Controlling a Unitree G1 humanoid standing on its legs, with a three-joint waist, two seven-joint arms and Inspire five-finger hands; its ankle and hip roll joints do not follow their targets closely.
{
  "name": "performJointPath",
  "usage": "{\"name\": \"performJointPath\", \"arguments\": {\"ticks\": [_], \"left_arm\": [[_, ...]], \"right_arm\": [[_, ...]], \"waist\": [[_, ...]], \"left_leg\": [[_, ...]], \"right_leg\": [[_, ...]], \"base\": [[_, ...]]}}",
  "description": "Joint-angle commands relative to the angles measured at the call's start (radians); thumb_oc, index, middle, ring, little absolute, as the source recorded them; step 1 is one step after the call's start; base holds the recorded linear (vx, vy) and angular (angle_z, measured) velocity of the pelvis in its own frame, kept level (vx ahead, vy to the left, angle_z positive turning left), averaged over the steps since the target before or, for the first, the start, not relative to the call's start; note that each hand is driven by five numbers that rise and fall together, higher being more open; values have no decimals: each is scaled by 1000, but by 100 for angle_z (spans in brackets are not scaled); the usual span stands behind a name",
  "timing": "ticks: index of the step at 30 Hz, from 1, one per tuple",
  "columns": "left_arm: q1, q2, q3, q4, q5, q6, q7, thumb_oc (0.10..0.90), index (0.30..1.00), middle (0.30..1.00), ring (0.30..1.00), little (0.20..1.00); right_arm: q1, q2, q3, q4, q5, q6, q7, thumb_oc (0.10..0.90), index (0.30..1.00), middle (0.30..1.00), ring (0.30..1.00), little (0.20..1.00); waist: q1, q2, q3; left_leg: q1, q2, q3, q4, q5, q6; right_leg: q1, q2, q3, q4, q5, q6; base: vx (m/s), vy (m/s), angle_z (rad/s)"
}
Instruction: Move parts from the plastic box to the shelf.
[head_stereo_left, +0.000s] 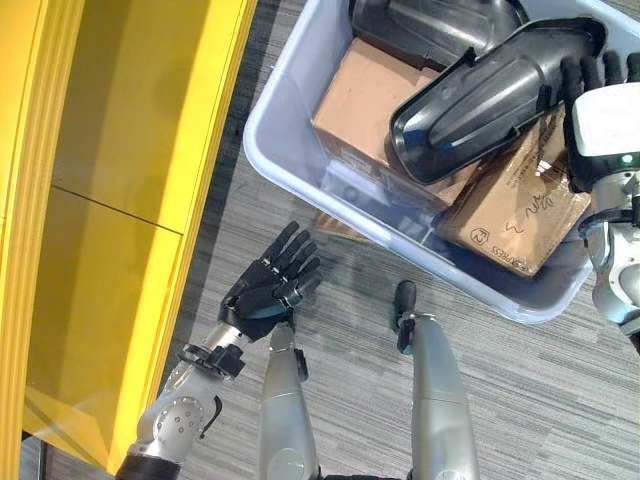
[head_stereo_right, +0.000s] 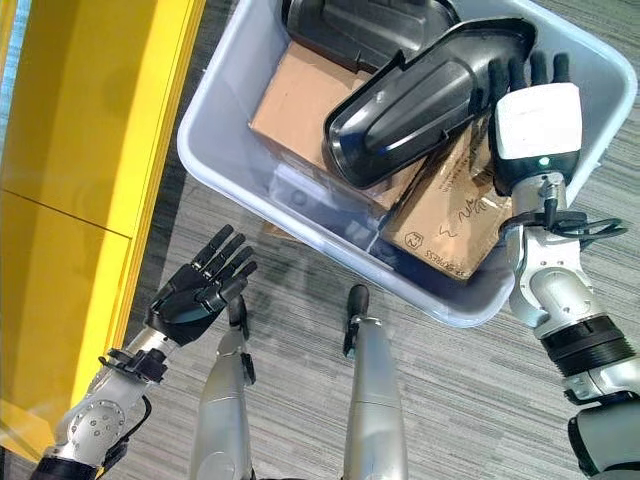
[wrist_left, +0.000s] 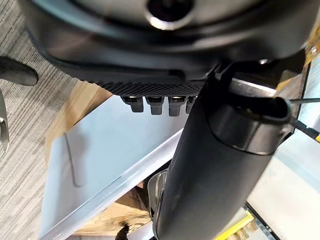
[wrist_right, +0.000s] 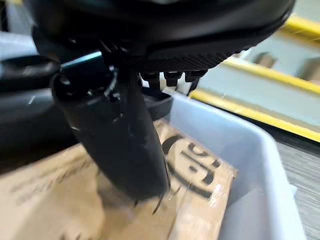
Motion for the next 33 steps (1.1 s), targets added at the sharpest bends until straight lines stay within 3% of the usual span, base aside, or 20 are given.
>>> {"name": "performJointPath", "arguments": {"ticks": [1,4,7,12,17,19,20,22,29,33], "left_arm": [[0,-31,16,-82,-8,-56,-45,900,1000,1000,1000,1000],[4,-31,16,-87,-12,-54,-49,900,1000,1000,1000,1000],[10,-30,15,-94,-23,-55,-55,900,1000,1000,1000,1000],[16,-44,10,-106,-28,-59,-53,900,1000,1000,1000,1000],[30,-52,19,-117,-45,-61,-41,900,1000,1000,1000,1000],[35,-54,23,-123,-50,-59,-34,900,1000,1000,1000,1000],[37,-61,30,-136,-53,-59,-20,900,1000,1000,1000,1000],[32,-77,28,-149,-53,-62,-2,900,1000,1000,1000,1000],[9,-122,-5,-164,-56,-96,39,900,1000,1000,1000,1000],[-1,-128,-21,-169,-75,-101,50,900,1000,1000,1000,1000]], "right_arm": [[-99,-28,-73,-4,29,110,-64,900,1000,1000,1000,1000],[-86,-29,-98,-7,50,137,-81,900,1000,1000,1000,1000],[-67,-23,-149,-30,86,96,-139,900,1000,1000,1000,1000],[-64,-8,-181,-83,76,103,-116,900,1000,1000,1000,1000],[5,39,-246,-130,313,105,-227,900,1000,1000,1000,1000],[59,79,-295,-167,425,60,-301,900,1000,1000,1000,1000],[139,151,-357,-232,516,-40,-358,900,1000,1000,1000,1000],[190,232,-392,-344,534,-103,-356,900,1000,1000,1000,1000],[227,401,-337,-579,549,-192,-311,900,1000,1000,1000,1000],[211,434,-288,-626,596,-222,-289,900,1000,1000,1000,1000]], "waist": [[-37,8,-5],[-42,11,-5],[-48,13,-5],[-55,22,-5],[-71,21,-5],[-81,18,-5],[-98,12,-5],[-115,12,-5],[-149,37,-5],[-157,62,-5]], "left_leg": [[-50,-30,-27,-32,123,-14],[-44,-30,-26,-35,125,-14],[-32,-30,-19,-40,120,-13],[-15,-28,-8,-43,122,-17],[7,-24,-1,-49,126,-18],[18,-24,2,-51,118,-16],[40,-22,10,-61,105,-14],[63,-21,21,-64,94,-13],[128,-33,61,-60,66,-7],[172,-74,73,-53,25,6]], "right_leg": [[120,84,-66,-80,-45,-11],[122,85,-63,-83,-44,-13],[130,78,-60,-98,-37,-10],[143,75,-53,-109,-38,-14],[158,82,-43,-115,-40,-17],[164,84,-37,-120,-36,-16],[177,86,-30,-138,-29,-13],[192,85,-19,-162,-19,-10],[254,73,15,-223,-5,-6],[306,40,38,-272,16,13]], "base": [[-3,48,-4],[-2,22,-1],[-16,46,0],[3,72,-11],[22,65,-6],[21,79,-1],[12,109,-1],[20,147,-4],[26,205,-19],[41,267,-5]]}}
